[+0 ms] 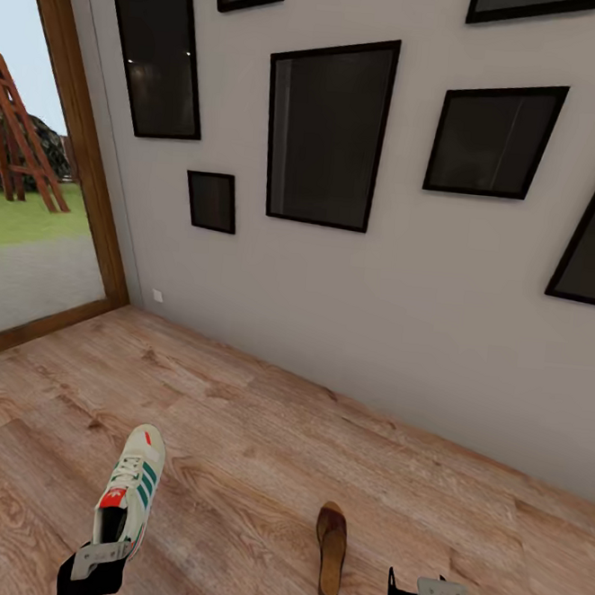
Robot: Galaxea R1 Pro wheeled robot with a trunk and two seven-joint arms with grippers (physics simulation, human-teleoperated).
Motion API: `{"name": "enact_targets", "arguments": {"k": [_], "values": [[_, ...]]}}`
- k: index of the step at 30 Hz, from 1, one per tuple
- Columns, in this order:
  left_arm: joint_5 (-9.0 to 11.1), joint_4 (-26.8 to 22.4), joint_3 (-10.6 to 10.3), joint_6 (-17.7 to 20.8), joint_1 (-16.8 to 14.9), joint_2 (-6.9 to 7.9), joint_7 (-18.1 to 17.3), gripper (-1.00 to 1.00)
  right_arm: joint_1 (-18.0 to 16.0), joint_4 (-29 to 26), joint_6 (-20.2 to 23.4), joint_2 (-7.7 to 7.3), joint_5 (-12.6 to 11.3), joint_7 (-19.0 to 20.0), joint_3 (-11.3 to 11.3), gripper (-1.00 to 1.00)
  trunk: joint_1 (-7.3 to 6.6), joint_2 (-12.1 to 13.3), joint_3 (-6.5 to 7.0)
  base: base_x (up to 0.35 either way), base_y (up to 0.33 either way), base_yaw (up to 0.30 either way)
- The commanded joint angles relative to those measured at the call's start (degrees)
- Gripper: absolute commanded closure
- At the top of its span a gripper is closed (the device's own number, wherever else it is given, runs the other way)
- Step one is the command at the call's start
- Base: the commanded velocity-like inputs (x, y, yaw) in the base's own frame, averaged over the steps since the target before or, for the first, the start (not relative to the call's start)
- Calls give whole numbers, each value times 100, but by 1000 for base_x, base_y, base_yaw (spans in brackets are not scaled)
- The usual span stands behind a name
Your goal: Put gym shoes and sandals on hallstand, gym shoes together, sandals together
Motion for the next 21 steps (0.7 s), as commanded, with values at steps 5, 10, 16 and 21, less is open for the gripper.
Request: {"name": "enact_targets", "arguments": {"k": [5, 10, 16, 21], "values": [[4, -3, 40, -11, -5, -4, -56, 100, -3, 4, -4, -2, 30, -48, 22, -100, -1, -2, -5, 49, 7, 0], [5, -5, 41, -11, -5, -4, -56, 100, -3, 4, -4, -2, 30, -48, 22, -100, -1, -2, -5, 201, 57, 0], [5, -5, 41, -11, -5, -4, -56, 100, -3, 4, -4, -2, 30, -48, 22, -100, -1, -2, -5, 270, 115, 0], [5, -5, 41, -11, -5, -4, -56, 100, -3, 4, -4, -2, 30, -48, 22, -100, -1, -2, -5, 112, 51, 0]]}}
